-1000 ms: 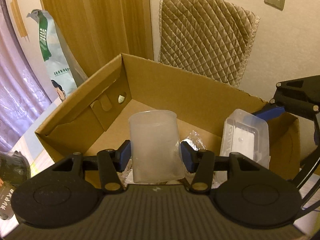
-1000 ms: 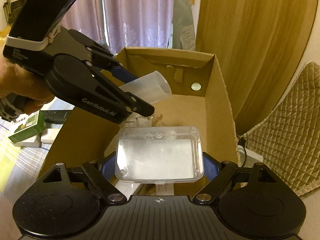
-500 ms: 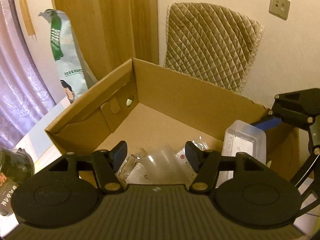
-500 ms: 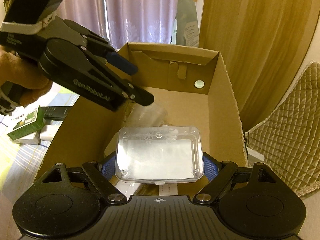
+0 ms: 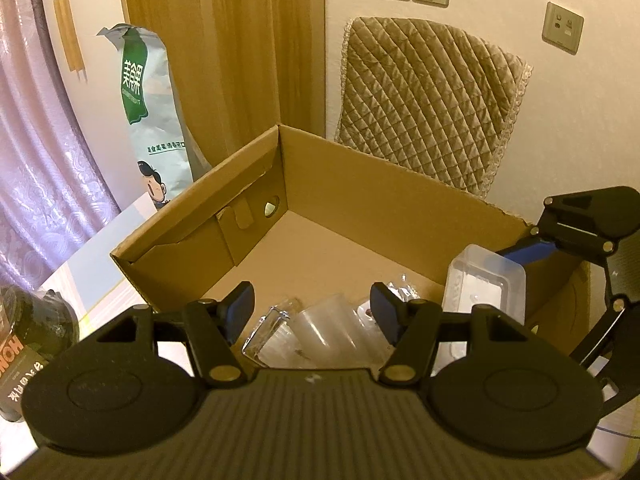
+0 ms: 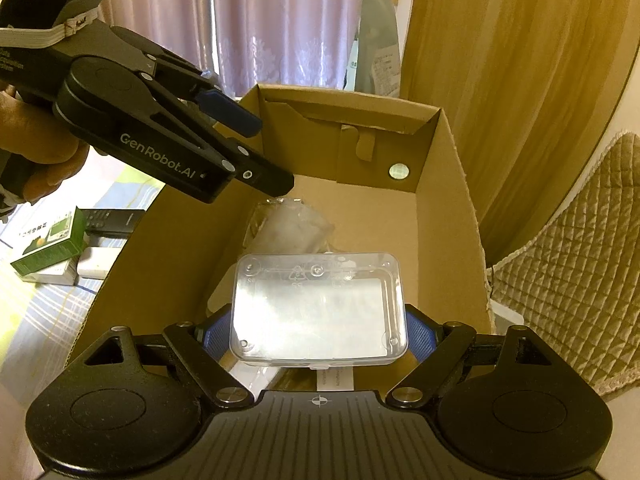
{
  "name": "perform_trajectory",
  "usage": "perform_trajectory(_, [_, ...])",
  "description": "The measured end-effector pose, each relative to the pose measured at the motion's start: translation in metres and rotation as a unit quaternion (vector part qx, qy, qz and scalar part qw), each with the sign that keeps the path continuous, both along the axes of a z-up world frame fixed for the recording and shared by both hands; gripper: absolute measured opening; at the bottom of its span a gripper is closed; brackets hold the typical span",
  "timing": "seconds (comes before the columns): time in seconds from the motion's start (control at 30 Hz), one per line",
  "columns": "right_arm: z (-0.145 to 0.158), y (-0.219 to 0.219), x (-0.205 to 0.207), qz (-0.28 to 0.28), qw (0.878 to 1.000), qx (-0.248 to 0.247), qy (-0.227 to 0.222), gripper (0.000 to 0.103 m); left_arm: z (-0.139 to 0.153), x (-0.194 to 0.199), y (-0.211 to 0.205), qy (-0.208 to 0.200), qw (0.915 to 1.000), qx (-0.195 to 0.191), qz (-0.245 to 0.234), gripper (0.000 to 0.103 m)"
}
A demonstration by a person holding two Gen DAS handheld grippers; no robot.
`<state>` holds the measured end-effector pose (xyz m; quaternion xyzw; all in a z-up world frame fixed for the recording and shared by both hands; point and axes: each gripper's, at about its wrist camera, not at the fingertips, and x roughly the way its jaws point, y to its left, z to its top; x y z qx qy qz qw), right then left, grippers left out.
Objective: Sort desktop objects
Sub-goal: 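Lower the clear plastic box into the cardboard box and open the right gripper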
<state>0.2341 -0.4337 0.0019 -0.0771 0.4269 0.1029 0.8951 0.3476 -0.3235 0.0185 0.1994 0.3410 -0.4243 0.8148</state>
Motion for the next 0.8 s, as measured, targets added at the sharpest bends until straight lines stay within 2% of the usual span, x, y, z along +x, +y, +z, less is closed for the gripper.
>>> perform_trajectory(0.13, [-0.002,0.002,0.0,0.005,1.0,-0.008,0.001,0.085,0.002,-0.001,0.002,0.0,1.0,-0.004,0.003,0.061])
perform_trajectory(0.2, [-0.002,0.004,-0.003,0.007,1.0,-0.01,-0.003,0.103,0.002,-0.001,0.004,0.0,1.0,-0.005,0.005,0.061])
perform_trajectory(0.8, [0.015,0.009,-0.024,-0.001,0.999,-0.014,-0.032,0.103,0.017,-0.02,0.037,-0.011,0.9995,-0.013,0.024,0.061])
